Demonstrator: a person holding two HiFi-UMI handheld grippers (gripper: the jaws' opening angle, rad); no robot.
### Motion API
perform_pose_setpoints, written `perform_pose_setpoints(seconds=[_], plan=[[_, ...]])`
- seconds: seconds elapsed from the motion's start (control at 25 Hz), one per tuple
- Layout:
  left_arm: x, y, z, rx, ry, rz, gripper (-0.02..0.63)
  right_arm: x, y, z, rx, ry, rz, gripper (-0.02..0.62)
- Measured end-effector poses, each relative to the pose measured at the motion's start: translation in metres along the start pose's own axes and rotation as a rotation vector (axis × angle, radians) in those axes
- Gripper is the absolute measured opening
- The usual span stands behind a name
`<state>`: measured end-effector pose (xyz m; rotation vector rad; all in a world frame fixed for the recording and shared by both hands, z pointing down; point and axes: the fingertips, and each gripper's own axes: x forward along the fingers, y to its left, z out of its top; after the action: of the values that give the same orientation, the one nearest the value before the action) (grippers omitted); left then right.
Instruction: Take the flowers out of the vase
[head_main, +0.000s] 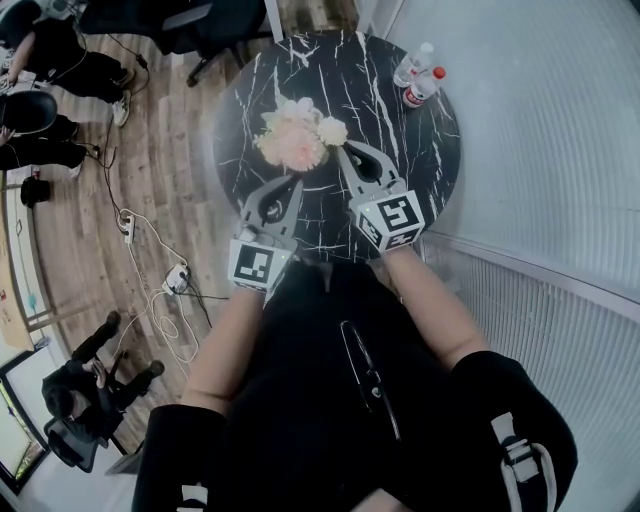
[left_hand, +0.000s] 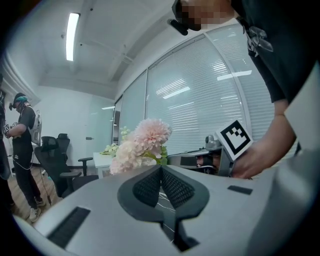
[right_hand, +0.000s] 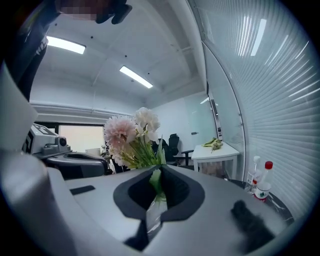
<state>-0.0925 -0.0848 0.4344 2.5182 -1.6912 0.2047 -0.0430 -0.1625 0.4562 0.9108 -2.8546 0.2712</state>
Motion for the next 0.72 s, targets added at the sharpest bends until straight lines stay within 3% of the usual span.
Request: perform_pose_setpoints(seconds=[0.2, 0.72], plan=[[-0.012, 0.014, 0.002, -0.005, -0.037, 0.021, 0.014, 0.011, 0.017, 0.001, 0.033, 0.023, 0.011, 0.018], [-0.034, 0.036, -0.025, -0.034, 0.019, 0.029, 0.014, 0.034, 0.050, -0.031, 0.106, 0.091, 0.018, 0.018]])
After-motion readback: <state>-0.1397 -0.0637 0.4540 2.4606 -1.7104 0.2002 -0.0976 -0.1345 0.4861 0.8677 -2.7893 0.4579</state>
